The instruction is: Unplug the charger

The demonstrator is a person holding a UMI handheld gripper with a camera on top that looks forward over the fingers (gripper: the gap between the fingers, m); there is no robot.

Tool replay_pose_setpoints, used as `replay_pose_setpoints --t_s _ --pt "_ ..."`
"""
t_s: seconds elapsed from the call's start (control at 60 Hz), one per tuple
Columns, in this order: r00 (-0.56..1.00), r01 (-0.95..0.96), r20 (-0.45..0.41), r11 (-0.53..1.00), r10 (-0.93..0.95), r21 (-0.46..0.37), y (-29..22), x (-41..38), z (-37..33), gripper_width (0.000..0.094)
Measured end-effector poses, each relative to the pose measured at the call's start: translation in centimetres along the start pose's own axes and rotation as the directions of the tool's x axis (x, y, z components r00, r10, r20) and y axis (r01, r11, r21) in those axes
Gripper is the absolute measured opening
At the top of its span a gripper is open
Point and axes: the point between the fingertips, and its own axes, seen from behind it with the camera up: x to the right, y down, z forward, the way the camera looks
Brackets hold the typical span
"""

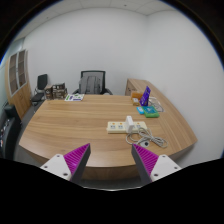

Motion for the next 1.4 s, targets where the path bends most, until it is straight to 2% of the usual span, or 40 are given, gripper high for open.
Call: replay_pose_setpoints --t_s 0.217,0.35,0.583,0.783,0.85,0.933,0.967,1.0,1.033,1.283,1.4 --pt "1.000 -0.016 -0.017 0.999 0.015 -0.036 1.8 2.2 2.0 0.0859" --pt "0.998 -0.035 -0.050 0.999 0.034 -0.023 2.7 5.2 5.9 0.0859" --pt "0.997 -0.058 -0.041 0.992 0.063 0.108 0.3 8.8 18.1 0.0857" --pt "1.000 -0.015 -0.017 0.990 0.017 0.137 -1.0 10.3 28.7 0.0842" --pt "1.000 -0.007 0.009 0.991 0.006 0.130 -0.9 10.1 31.3 0.0781" --pt "0.999 -0.009 0.037 0.994 0.005 0.110 -0.7 9.7 33.7 0.0640" --pt "0.999 -0.013 0.045 0.993 0.007 0.115 -0.8 9.6 34.4 0.0557" --pt "0.999 -0.015 0.046 0.992 0.010 0.124 -1.1 9.7 34.9 0.0408" --pt "1.000 -0.013 0.012 0.989 0.012 0.147 -1.7 10.3 34.9 0.0245" --pt "0.997 -0.034 0.069 0.991 0.025 0.129 -1.8 9.8 35.0 0.0146" --pt "0.996 -0.039 0.089 0.994 0.030 0.099 -2.2 9.9 34.8 0.0134"
